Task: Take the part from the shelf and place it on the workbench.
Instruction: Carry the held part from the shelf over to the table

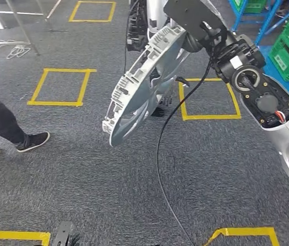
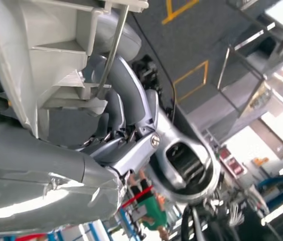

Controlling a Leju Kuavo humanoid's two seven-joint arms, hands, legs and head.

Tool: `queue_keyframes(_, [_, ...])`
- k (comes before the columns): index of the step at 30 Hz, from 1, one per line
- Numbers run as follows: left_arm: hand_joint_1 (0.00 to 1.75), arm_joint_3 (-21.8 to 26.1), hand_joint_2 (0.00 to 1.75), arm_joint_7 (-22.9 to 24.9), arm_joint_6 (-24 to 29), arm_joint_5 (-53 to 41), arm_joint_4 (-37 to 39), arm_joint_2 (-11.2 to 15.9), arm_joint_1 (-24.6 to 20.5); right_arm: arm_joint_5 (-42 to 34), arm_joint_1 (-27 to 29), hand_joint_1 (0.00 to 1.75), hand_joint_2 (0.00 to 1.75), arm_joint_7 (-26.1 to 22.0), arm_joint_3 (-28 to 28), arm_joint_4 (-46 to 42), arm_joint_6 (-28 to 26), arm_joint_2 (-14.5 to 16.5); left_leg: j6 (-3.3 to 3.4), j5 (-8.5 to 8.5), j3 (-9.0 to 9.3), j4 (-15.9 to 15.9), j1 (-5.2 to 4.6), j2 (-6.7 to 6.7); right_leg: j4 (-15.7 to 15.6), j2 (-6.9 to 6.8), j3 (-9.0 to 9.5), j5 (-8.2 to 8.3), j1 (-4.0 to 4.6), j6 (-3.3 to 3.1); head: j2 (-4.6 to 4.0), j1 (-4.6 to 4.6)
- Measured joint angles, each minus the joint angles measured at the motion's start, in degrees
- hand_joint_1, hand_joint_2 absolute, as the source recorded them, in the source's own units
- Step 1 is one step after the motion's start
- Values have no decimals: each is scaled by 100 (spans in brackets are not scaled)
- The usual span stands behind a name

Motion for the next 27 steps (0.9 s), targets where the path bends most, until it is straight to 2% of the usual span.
queue_keyframes(1, [0, 1, 175, 2, 10, -1, 0, -2, 5, 2, 17, 175, 175, 6, 3, 0, 0, -18, 5, -4, 2, 5, -2, -80, 271, 32, -177, -38, 6, 0, 0, 20])
queue_keyframes(2, [0, 1, 175, 4, 23, -1, 0, -3, 11, 8, 32, 175, 175, 13, 4, -1, 0, -37, 6, -9, 4, 15, -2, -164, 324, 48, -256, 41, 9, -4, 1, 30])
queue_keyframes(3, [0, 1, 175, 9, 39, -2, 0, -2, 16, 13, 43, 175, 175, 21, 2, -4, 0, -54, 3, -17, 9, 30, 0, -246, 137, 67, -218, 228, 8, -12, 0, 41])
queue_keyframes(5, [0, 1, 175, 22, 62, -6, 0, -1, 18, 22, 47, 175, 175, 37, -7, -31, 1, -85, -21, -46, 17, 69, 11, -398, -637, 199, 66, 718, -4, -29, 0, 64])
queue_keyframes(6, [0, 1, 175, 27, 68, -8, 0, -1, 18, 23, 47, 175, 175, 43, -11, -45, 1, -94, -33, -58, 19, 83, 16, -445, -943, 275, 187, 882, -11, -34, 0, 74])
queue_keyframes(7, [0, 1, 175, 30, 70, -10, 0, -1, 17, 24, 47, 175, 175, 48, -14, -55, 2, -100, -41, -67, 19, 92, 20, -472, -1124, 338, 258, 970, -16, -37, 1, 79])
queue_keyframes(10, [0, 1, 175, 31, 75, -10, 0, 1, 14, 24, 45, 175, 175, 50, -13, -60, 2, -106, -54, -75, 0, 110, 13, -498, -1219, 455, 293, 955, -32, -40, 1, 74])
queue_keyframes(12, [0, 1, 175, 45, 89, -15, 0, 4, 12, 28, 47, 175, 175, 70, -14, -83, 9, -121, -93, -68, -44, 131, 26, -590, -1293, 527, 337, 917, -40, -52, 0, 52])
queue_keyframes(13, [0, 1, 175, 64, 101, -20, 0, 10, 18, 37, 51, 175, 175, 87, -18, -115, 22, -130, -142, -99, -89, 185, 19, -518, -1352, 475, 383, 912, -46, -84, 0, 16])
queue_keyframes(14, [0, 1, 175, 82, 111, -25, 0, 16, 24, 46, 54, 175, 175, 102, -25, -147, 36, -142, -196, -182, -171, 320, 27, -383, -1385, 362, 415, 914, -40, -121, 0, -22])
queue_keyframes(15, [0, 1, 175, 97, 121, -28, 0, 22, 30, 57, 58, 175, 175, 113, -37, -174, 50, -152, -256, -321, -311, 582, 34, -217, -1413, 232, 448, 916, -30, -162, -1, -51])
queue_keyframes(16, [0, 1, 175, 108, 123, -30, 0, 26, 30, 66, 57, 175, 175, 117, -49, -199, 58, -158, -302, -512, -502, 975, 34, -7, -1443, 115, 477, 918, -34, -193, -1, -90])
queue_keyframes(17, [0, 1, 175, 109, 123, -31, 0, 25, 26, 68, 58, 175, 175, 117, -56, -208, 61, -163, -331, -675, -719, 1394, 59, 70, -1443, 36, 485, 908, -27, -203, -1, -104])
queue_keyframes(18, [0, 1, 175, 114, 123, -32, 0, 23, 26, 71, 61, 175, 175, 118, -59, -216, 64, -166, -351, -762, -893, 1710, 84, 98, -1443, -40, 491, 896, -24, -207, -1, -111])
queue_keyframes(19, [0, 1, 175, 126, 121, -39, 0, 22, 27, 72, 65, 175, 175, 119, -56, -223, 67, -166, -365, -743, -971, 1822, 103, 109, -1443, -110, 500, 882, -23, -206, 0, -120])
queue_keyframes(20, [0, 1, 175, 144, 116, -52, 0, 22, 27, 72, 68, 175, 175, 121, -55, -230, 69, -166, -371, -613, -922, 1685, 118, 125, -1443, -177, 516, 866, -25, -197, 1, -126])
queue_keyframes(21, [0, 1, 175, 165, 103, -66, 0, 25, 26, 72, 68, 175, 175, 125, -55, -238, 70, -166, -367, -404, -753, 1328, 124, 170, -1443, -240, 543, 844, -27, -182, 1, -130])
queue_keyframes(23, [0, 1, 175, 198, 67, -85, -1, 28, 10, 72, 64, 175, 175, 134, -61, -260, 70, -175, -322, -60, -328, 482, 86, 403, -1442, -358, 604, 792, -13, -135, -1, -141])
queue_keyframes(24, [0, 1, 175, 208, 46, -90, -2, 29, -3, 72, 62, 175, 175, 140, -64, -273, 70, -186, -286, 12, -200, 229, 60, 485, -1442, -409, 630, 766, 2, -107, -1, -140])
queue_keyframes(25, [0, 1, 175, 217, 29, -95, -2, 29, -15, 69, 60, 175, 175, 147, -66, -286, 70, -198, -246, 13, -147, 119, 34, 522, -1444, -462, 650, 743, 19, -77, -2, -135])
queue_keyframes(27, [0, 1, 175, 229, 5, -107, -2, 36, -31, 62, 58, 175, 175, 163, -69, -315, 69, -217, -172, -9, -135, 105, 16, 395, -1458, -561, 701, 698, 21, -13, -1, -115])
